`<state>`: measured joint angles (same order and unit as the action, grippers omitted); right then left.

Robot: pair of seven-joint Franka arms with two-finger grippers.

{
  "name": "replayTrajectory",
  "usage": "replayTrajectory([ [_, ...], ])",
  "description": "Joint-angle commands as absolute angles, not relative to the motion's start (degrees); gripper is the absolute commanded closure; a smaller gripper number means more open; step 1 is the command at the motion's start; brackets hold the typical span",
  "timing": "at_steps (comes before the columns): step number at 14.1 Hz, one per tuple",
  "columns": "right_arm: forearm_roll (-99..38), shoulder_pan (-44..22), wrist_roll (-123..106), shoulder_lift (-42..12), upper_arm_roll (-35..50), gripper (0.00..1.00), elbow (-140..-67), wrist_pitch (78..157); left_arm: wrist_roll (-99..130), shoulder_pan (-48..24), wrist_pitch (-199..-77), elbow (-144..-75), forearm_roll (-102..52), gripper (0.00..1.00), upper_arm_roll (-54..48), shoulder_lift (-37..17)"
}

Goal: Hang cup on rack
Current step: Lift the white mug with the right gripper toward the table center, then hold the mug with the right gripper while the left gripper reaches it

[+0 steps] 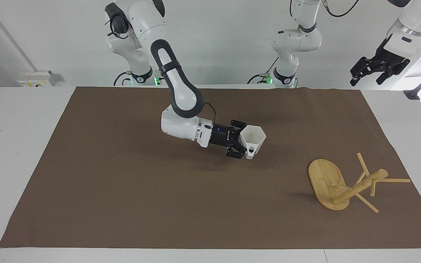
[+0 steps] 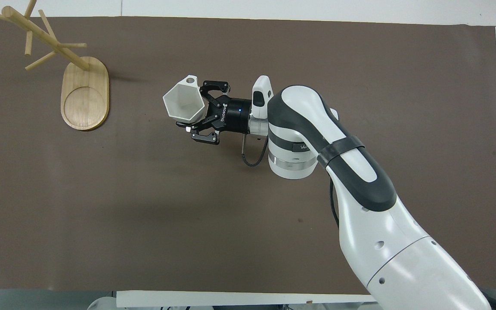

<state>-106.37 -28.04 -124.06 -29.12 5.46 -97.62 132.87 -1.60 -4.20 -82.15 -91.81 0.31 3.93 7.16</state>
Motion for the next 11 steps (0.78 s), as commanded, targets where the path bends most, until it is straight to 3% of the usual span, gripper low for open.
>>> replayTrajectory([
  [1,-105.21,-29.36,-121.55,-30.15,5.54,1.0,-95.72,135.09,-2.02,-3.78,-81.3,-92.55,0.18,0.0,3.87,8.17],
  [8,-105.29,-29.44,-121.46,-30.23,5.54,1.0,-95.45,134.91,0.07,-4.22,-80.94,-93.42,0.18,0.0,3.43,9.05],
  [11,-105.38,-29.44,-121.55,-30.15,5.54,1.0,-95.45,134.74,2.97,-7.19,-88.04,-97.54,0.18,0.0,1.16,9.84],
])
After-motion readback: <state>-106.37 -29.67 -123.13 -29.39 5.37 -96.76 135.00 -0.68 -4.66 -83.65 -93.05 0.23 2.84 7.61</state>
